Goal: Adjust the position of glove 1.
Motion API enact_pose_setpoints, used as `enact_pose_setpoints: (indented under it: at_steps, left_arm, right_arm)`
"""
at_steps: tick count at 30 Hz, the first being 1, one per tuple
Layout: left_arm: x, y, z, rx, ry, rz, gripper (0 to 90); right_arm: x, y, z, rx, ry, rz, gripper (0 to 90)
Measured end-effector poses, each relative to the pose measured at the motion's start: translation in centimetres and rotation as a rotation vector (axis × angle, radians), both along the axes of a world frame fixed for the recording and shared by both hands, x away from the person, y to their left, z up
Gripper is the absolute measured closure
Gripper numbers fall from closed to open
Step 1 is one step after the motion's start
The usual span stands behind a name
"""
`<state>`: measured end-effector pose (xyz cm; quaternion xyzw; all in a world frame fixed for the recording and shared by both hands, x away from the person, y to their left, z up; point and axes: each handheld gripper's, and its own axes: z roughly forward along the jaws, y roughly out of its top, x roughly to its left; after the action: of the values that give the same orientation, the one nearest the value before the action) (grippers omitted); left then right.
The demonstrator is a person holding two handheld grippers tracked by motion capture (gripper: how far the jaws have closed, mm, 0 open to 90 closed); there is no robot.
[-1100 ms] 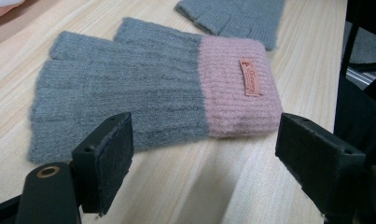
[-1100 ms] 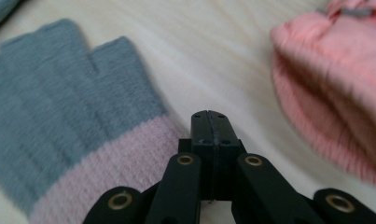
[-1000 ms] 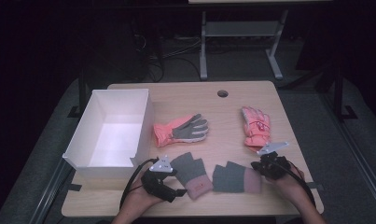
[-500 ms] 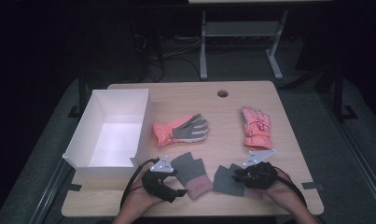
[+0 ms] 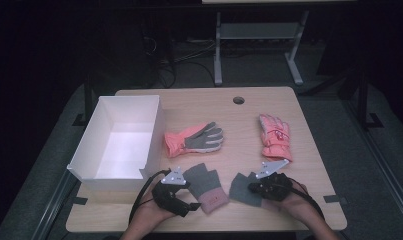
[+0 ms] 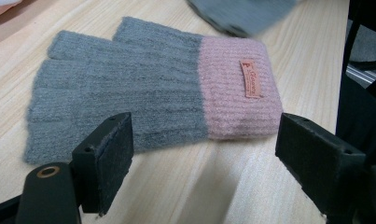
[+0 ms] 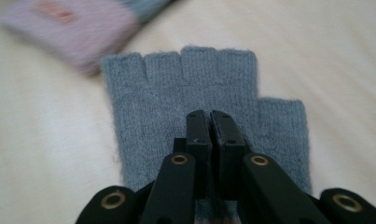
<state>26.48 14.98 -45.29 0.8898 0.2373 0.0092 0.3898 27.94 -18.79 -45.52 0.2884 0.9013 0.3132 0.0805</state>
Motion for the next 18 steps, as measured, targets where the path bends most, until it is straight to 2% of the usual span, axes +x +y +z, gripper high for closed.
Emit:
enact_pose_setpoints:
  at_steps: [1,2,3,4,7,10,11,12,15,16,17,18]
  left_arm:
    - [0.0,0.0,0.0,0.000,0.000,0.000,18.9]
    - [0.0,0.0,0.0,-0.001,0.000,0.001,19.0]
    - [0.0,0.0,0.0,-0.001,0.000,0.001,19.0]
    - [0.0,0.0,0.0,-0.003,-0.002,0.001,18.9]
    - [0.0,0.0,0.0,0.000,-0.004,0.001,19.2]
    - [-0.1,0.1,0.2,-0.012,-0.002,0.004,25.6]
    - [-0.1,0.1,0.2,-0.012,-0.002,0.004,31.8]
    - [-0.1,0.2,0.4,-0.020,0.010,0.003,40.7]
    - [-0.1,0.2,0.5,-0.026,0.022,0.000,67.4]
    - [-0.2,0.0,0.5,0.006,0.037,-0.008,77.0]
    - [-0.2,0.0,0.5,0.006,0.037,-0.008,85.2]
    - [-0.3,-0.5,0.4,0.031,0.052,-0.016,89.8]
  right_arm:
    - [0.0,0.0,0.0,0.000,0.000,0.000,86.9]
    - [0.7,-0.3,0.0,-0.010,-0.020,-0.043,87.2]
    - [0.7,-0.3,0.0,-0.010,-0.020,-0.043,87.2]
    - [1.5,-0.6,-0.1,-0.011,-0.029,-0.085,87.2]
    - [2.3,-0.8,-0.1,-0.009,-0.031,-0.115,87.0]
    - [2.2,-1.5,0.3,0.043,-0.043,-0.138,77.3]
    - [2.2,-1.5,0.3,0.043,-0.043,-0.138,77.3]
    - [1.8,-2.1,0.7,0.064,-0.049,-0.150,75.0]
    - [1.4,-2.6,0.9,0.072,-0.056,-0.161,71.0]
    - [1.1,-3.0,1.0,0.081,-0.063,-0.170,66.2]
    - [1.1,-3.0,1.0,0.081,-0.063,-0.170,66.2]
    - [0.7,-3.4,1.1,0.083,-0.067,-0.172,64.0]
